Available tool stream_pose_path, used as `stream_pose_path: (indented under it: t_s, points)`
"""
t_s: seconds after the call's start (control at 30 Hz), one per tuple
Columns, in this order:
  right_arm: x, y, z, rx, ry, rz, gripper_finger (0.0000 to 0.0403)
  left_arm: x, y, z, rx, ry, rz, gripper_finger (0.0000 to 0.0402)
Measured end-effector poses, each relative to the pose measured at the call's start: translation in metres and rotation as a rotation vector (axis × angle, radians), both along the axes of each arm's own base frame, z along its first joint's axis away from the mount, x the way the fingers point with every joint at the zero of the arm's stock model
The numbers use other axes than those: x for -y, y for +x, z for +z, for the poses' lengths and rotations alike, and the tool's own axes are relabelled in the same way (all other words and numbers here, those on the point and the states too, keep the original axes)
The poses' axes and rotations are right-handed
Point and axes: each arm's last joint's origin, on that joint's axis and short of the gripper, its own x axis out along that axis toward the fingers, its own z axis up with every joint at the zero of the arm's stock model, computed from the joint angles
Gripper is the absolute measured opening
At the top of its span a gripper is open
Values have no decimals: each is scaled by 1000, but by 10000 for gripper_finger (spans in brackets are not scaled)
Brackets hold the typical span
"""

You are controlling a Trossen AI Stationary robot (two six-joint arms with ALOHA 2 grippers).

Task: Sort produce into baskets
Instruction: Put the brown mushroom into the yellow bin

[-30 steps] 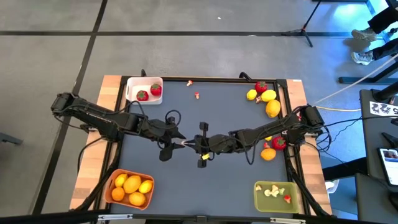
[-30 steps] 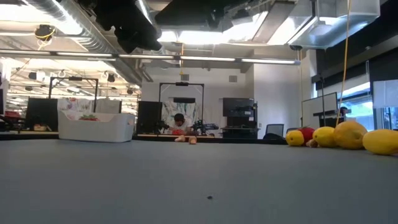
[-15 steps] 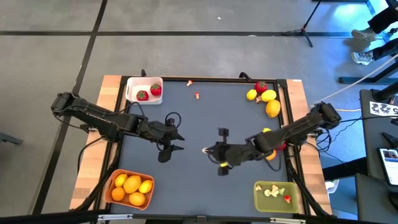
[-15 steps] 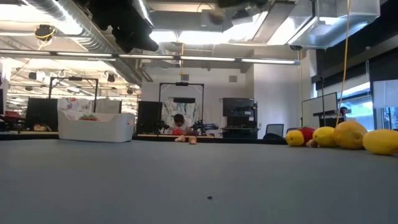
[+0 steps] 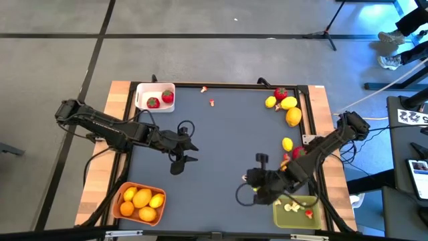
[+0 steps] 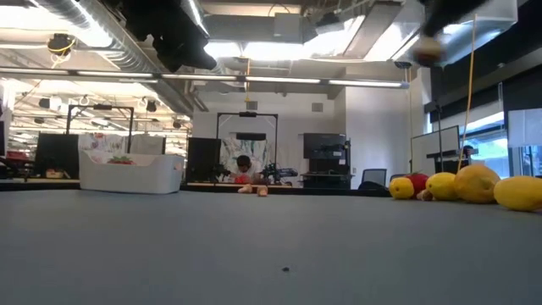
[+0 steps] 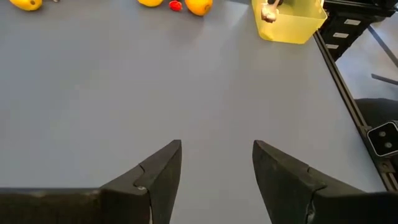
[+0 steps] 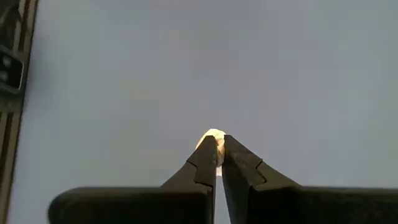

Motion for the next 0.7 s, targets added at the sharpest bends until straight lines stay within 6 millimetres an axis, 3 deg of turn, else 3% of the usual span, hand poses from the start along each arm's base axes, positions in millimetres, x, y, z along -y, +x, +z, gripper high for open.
stream_pose_path:
  t_s: [0.33, 0.7]
  points:
    - [-22, -50, -9, -152, 91, -263, 15, 0, 0, 0, 0, 0, 2, 194]
    - [-65, -96, -12, -72, 360, -508, 15, 0, 2, 4, 47, 31, -26, 194]
